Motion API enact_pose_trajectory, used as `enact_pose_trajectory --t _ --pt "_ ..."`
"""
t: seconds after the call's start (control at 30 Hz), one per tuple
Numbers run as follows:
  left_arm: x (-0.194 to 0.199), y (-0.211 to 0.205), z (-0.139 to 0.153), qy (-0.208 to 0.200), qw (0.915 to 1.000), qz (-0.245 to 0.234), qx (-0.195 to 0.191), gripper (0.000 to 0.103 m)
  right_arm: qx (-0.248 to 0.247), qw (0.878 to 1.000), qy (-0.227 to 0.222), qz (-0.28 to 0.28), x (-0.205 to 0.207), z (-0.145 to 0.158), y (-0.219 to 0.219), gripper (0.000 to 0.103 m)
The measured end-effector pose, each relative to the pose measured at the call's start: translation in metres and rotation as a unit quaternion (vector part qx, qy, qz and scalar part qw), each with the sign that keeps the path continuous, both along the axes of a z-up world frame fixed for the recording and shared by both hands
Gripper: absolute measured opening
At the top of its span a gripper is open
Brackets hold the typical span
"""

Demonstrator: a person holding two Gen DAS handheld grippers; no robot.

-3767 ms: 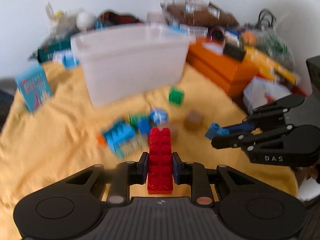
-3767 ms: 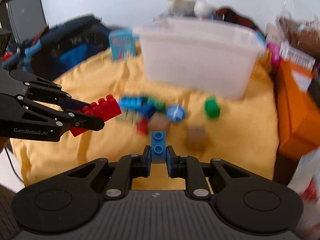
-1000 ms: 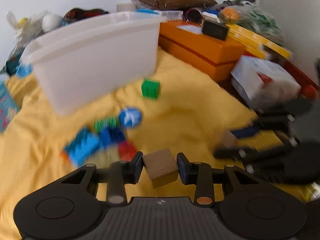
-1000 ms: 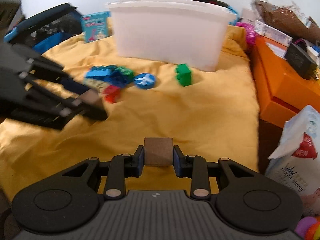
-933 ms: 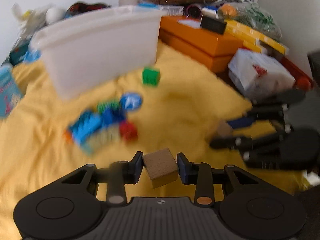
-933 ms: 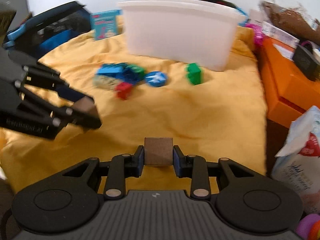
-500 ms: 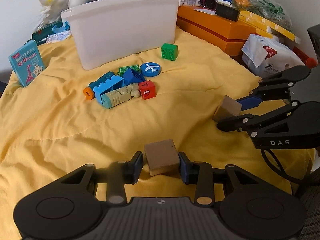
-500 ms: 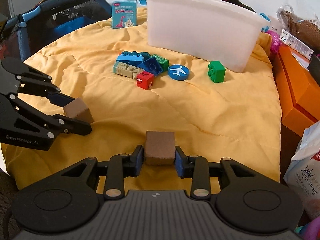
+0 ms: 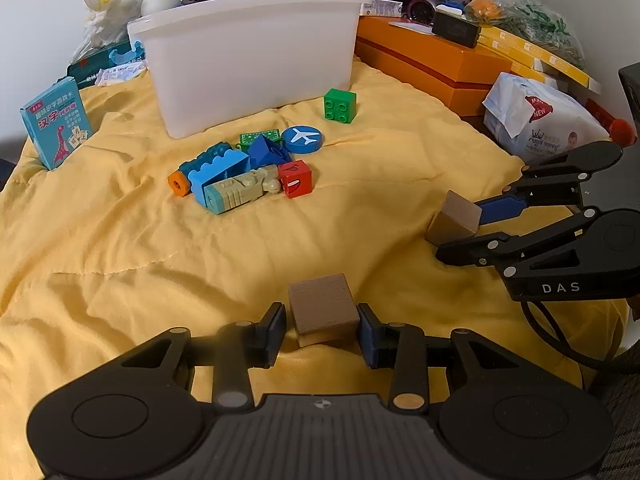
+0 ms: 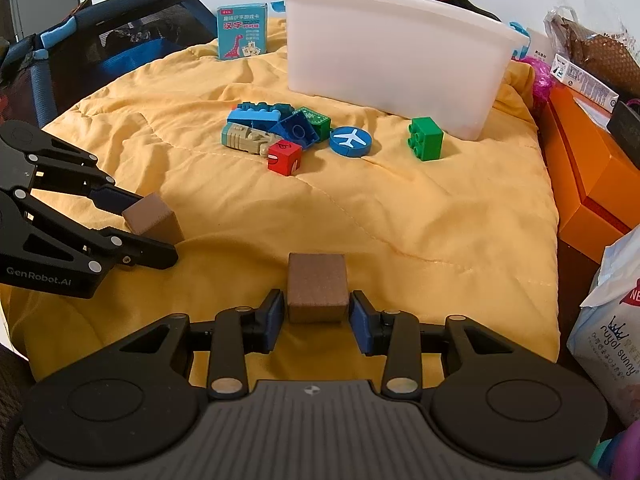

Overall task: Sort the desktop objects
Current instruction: 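Carry both wooden cubes over the white bin and open both tools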

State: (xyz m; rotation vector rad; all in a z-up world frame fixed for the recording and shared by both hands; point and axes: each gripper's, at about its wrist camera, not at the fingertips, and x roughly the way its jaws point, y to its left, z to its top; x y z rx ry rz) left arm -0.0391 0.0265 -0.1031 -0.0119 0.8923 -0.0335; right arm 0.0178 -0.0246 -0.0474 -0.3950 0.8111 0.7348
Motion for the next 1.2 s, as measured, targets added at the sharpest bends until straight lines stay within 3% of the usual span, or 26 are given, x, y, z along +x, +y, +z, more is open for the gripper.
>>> enact_pose_trajectory --t 0.2,0.37,0.57,0.8,0.97,1.1,1.2 --pt "0.001 -0.002 0.002 0.005 0.9997 -0.011 -0.024 0.036 0.000 1.000 0.010 0.015 0.001 0.000 0.002 0.033" --pt "0.002 -0.008 0.009 0.007 0.9994 -0.027 -0.020 0.036 -0.013 0.999 0.003 0.030 0.000 0.005 0.006 0.032" --pt "0.009 0.001 0.048 -0.039 0.9976 -0.017 -0.055 0.036 0.036 0.999 0.030 0.022 0.015 0.027 0.001 0.033" --pt "0.030 0.013 0.091 -0.094 0.9934 -0.005 -0.066 0.036 0.066 0.998 -0.011 0.012 0.037 0.067 0.000 0.033" --pt "0.052 0.035 0.123 -0.133 0.9857 0.015 -0.102 0.036 0.089 0.995 -0.053 0.001 0.064 0.097 0.004 0.033" --pt "0.075 0.045 0.146 -0.164 0.9835 0.022 -0.074 0.036 0.073 0.992 -0.099 -0.009 0.090 0.118 0.014 0.033" --pt "0.092 0.053 0.160 -0.184 0.9811 0.026 -0.054 0.036 0.093 0.988 -0.119 -0.018 0.109 0.135 0.018 0.033"
